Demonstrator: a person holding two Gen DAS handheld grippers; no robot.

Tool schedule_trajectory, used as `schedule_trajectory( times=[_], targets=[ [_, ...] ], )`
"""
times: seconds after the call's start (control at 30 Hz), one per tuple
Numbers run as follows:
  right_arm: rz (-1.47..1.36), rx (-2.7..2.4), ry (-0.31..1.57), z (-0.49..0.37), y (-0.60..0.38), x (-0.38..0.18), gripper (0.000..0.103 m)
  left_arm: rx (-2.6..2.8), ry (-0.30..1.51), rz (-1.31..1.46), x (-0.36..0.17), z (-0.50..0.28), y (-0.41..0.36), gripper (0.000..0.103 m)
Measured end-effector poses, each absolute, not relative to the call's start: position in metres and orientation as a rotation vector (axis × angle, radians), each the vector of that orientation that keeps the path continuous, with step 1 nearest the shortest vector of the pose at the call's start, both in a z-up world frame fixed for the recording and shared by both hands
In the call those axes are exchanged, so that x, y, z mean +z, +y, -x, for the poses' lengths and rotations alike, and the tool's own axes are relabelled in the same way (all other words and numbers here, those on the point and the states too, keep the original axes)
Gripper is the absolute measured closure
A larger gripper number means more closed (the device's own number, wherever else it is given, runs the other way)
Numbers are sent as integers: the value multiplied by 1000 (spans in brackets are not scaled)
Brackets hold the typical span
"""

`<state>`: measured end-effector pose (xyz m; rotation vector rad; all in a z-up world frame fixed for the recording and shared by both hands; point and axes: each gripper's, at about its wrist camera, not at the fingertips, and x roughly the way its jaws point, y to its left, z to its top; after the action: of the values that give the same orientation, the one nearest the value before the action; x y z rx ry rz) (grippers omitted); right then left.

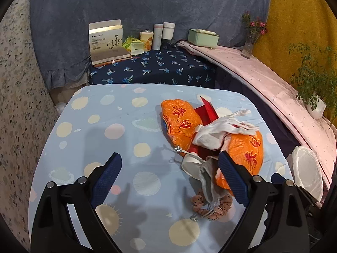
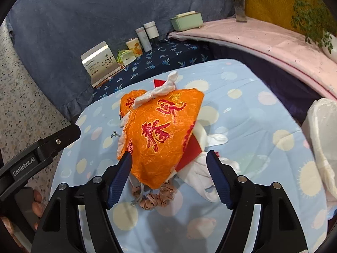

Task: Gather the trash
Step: 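Move the right gripper to the orange plastic bag and grasp it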

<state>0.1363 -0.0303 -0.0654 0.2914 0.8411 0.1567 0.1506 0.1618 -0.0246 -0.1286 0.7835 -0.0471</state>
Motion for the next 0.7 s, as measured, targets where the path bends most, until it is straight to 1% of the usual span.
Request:
schedule_trajectory(
  times=[0.07, 0.2, 0.23, 0.27, 0.3, 0.37, 0.43, 0.53, 0.6, 0.7],
  targets=[
    [-317, 169, 855, -143, -28, -71, 28, -44, 789, 134, -27, -153, 165, 15],
    [-306, 174, 876, -152, -17, -80, 28, -40, 794, 128, -30, -157, 168, 15],
    [-295, 171, 879, -153, -15, -82, 36, -39, 795, 129, -31, -158, 169, 15],
    [-283, 175, 883, -153, -13, -83, 52, -41, 797, 131, -31, -159, 169, 15],
    [-269, 183, 889, -153, -12, -83, 57, -43, 797, 131, -31, -160, 169, 15],
    [-261, 190, 884, -151, -13, -80, 73, -48, 797, 133, -32, -161, 168, 15],
    [-247, 186, 867, -145, -16, -75, 82, -64, 800, 138, -32, -164, 165, 15],
    [-239, 173, 828, -135, -25, -64, 84, -91, 804, 138, -32, -168, 155, 14],
    [-241, 163, 803, -128, -32, -55, 84, -111, 804, 136, -31, -171, 147, 9],
    [-236, 125, 762, -117, -49, -42, 84, -147, 807, 134, -31, -176, 132, 9]
  ],
)
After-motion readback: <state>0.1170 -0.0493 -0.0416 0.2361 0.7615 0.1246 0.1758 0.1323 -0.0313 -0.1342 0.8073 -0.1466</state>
